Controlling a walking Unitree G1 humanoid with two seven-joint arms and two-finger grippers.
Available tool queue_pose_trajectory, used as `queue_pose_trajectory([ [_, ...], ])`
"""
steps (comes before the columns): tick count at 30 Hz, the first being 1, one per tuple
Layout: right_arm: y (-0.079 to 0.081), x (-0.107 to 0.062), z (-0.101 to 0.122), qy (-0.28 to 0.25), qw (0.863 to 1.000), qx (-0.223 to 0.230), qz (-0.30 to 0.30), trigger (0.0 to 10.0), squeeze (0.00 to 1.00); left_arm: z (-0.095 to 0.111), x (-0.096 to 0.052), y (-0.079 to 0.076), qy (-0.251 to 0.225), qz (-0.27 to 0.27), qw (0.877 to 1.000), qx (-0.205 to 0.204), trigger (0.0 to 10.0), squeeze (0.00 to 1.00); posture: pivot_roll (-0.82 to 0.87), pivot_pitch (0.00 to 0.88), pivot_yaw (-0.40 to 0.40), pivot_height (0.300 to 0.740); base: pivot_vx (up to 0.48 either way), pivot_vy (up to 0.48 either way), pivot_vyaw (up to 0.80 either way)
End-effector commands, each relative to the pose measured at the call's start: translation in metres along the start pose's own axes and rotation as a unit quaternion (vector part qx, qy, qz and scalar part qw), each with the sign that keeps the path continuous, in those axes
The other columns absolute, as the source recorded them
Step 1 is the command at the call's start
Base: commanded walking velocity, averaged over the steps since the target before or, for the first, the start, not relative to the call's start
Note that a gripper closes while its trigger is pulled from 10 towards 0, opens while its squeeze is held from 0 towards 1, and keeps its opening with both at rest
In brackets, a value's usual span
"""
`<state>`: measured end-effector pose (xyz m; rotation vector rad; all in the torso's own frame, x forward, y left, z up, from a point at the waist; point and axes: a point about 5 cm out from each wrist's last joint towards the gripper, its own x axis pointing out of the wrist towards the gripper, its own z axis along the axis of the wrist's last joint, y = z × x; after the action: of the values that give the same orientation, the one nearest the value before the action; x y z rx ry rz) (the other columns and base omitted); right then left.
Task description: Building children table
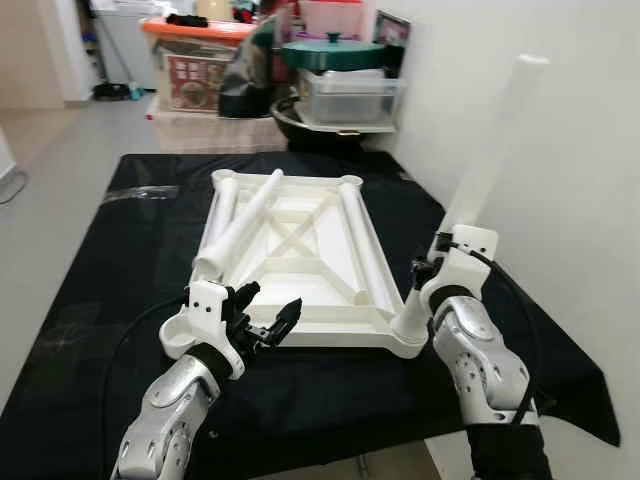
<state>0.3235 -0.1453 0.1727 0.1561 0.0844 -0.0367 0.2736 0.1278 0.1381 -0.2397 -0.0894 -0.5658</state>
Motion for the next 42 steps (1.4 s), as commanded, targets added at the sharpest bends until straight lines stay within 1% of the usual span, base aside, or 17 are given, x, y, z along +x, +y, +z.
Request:
queue_pose_trajectory([
  [1, 0.007, -0.003, -0.02, 0.048, 0.998, 0.017, 0.044, 10.0, 0.0, -0.002, 0.002, -0.003, 0.004, -0.007, 1.0, -0.003, 10.0, 0.0, 0.05, 0.0, -0.098, 0.74, 0.0, 0.0, 0.0],
  [2, 0.023, -0.006, -0.005, 0.003, 0.99, 0.049, 0.136, 10.0, 1.0, -0.002, 0.002, 0.0, 0.003, -0.003, 1.0, -0.002, 10.0, 0.0, 0.06, 0.0, -0.104, 0.74, 0.0, 0.0, 0.0],
  [5, 0.032, -0.008, 0.003, -0.002, 0.976, 0.065, 0.207, 10.0, 1.0, -0.002, 0.003, 0.0, 0.002, -0.003, 1.0, -0.003, 10.0, 0.0, 0.05, 0.0, -0.101, 0.74, 0.0, 0.0, 0.0],
  [6, 0.033, -0.008, 0.005, 0.001, 0.971, 0.055, 0.235, 10.0, 0.0, -0.002, 0.003, -0.001, 0.003, -0.004, 1.0, 0.0, 10.0, 0.0, 0.05, 0.0, -0.099, 0.74, 0.0, 0.0, 0.0],
  [15, 0.035, -0.016, 0.018, -0.012, 0.944, 0.025, 0.328, 10.0, 0.0, -0.002, 0.003, 0.002, 0.001, 0.0, 1.0, -0.004, 10.0, 0.0, 0.06, 0.0, -0.101, 0.74, 0.0, 0.0, 0.0],
  [17, 0.045, -0.039, 0.012, 0.002, 0.881, -0.018, 0.473, 9.5, 0.0, -0.002, 0.004, 0.002, 0.003, -0.004, 1.0, -0.005, 10.0, 0.0, 0.06, 0.0, -0.101, 0.74, 0.0, 0.0, 0.0],
  [19, 0.045, -0.039, 0.012, 0.002, 0.881, -0.018, 0.473, 9.5, 0.0, -0.002, 0.004, 0.002, 0.003, -0.004, 1.0, -0.005, 10.0, 0.0, 0.06, 0.0, -0.101, 0.74, 0.0, 0.0, 0.0],
  [20, 0.049, -0.044, 0.003, 0.016, 0.864, -0.036, 0.502, 4.7, 0.0, -0.003, 0.003, -0.001, 0.005, -0.007, 1.0, -0.002, 10.0, 0.0, 0.06, 0.0, -0.1, 0.74, 0.0, 0.0, 0.0],
  [21, 0.05, -0.042, -0.006, 0.035, 0.865, -0.037, 0.5, 0.0, 0.0, -0.003, 0.003, -0.001, 0.005, -0.006, 1.0, -0.002, 10.0, 0.0, 0.07, 0.0, -0.106, 0.74, 0.0, 0.0, 0.0],
  [28, 0.054, -0.038, -0.018, 0.062, 0.874, -0.017, 0.482, 0.0, 0.0, -0.003, 0.001, -0.001, 0.004, -0.004, 1.0, -0.002, 10.0, 0.0, 0.07, 0.0, -0.102, 0.74, 0.0, 0.0, 0.0],
  [29, 0.051, -0.03, -0.024, 0.075, 0.895, -0.016, 0.44, 0.0, 0.0, -0.003, 0.001, 0.0, 0.003, -0.003, 1.0, -0.004, 10.0, 0.0, 0.07, 0.0, -0.104, 0.74, 0.0, 0.0, 0.0],
  [31, 0.051, -0.03, -0.024, 0.075, 0.895, -0.016, 0.44, 0.0, 0.0, -0.003, 0.001, 0.0, 0.003, -0.003, 1.0, -0.004, 10.0, 0.0, 0.07, 0.0, -0.104, 0.74, 0.0, 0.0, 0.0],
  [33, 0.017, 0.003, -0.042, 0.119, 0.973, -0.01, 0.196, 0.0, 0.0, -0.002, 0.001, -0.002, 0.004, -0.008, 1.0, -0.003, 10.0, 0.0, 0.06, 0.0, -0.099, 0.74, 0.0, 0.0, 0.0],
  [34, 0.017, 0.003, -0.042, 0.119, 0.973, -0.01, 0.196, 0.0, 0.0, -0.002, 0.001, -0.002, 0.004, -0.008, 1.0, -0.003, 10.0, 0.0, 0.06, 0.0, -0.099, 0.74, 0.0, 0.0, 0.0],
  [35, -0.029, 0.012, -0.056, 0.137, 0.989, 0.022, -0.053, 0.0, 0.0, -0.003, 0.001, -0.002, 0.003, -0.006, 1.0, -0.004, 10.0, 0.0, 0.06, 0.0, -0.103, 0.74, 0.0, 0.0, 0.0],
  [37, -0.049, 0.005, -0.061, 0.136, 0.98, 0.032, -0.145, 0.0, 0.0, -0.002, 0.002, 0.0, 0.001, -0.005, 1.0, -0.005, 10.0, 0.0, 0.07, 0.0, -0.105, 0.74, 0.0, 0.0, 0.0],
  [42, -0.048, -0.001, -0.055, 0.119, 0.979, 0.022, -0.162, 0.0, 0.0, -0.002, 0.002, -0.003, 0.003, -0.007, 1.0, -0.002, 10.0, 0.0, 0.05, 0.0, -0.098, 0.74, 0.0, 0.0, 0.0],
])
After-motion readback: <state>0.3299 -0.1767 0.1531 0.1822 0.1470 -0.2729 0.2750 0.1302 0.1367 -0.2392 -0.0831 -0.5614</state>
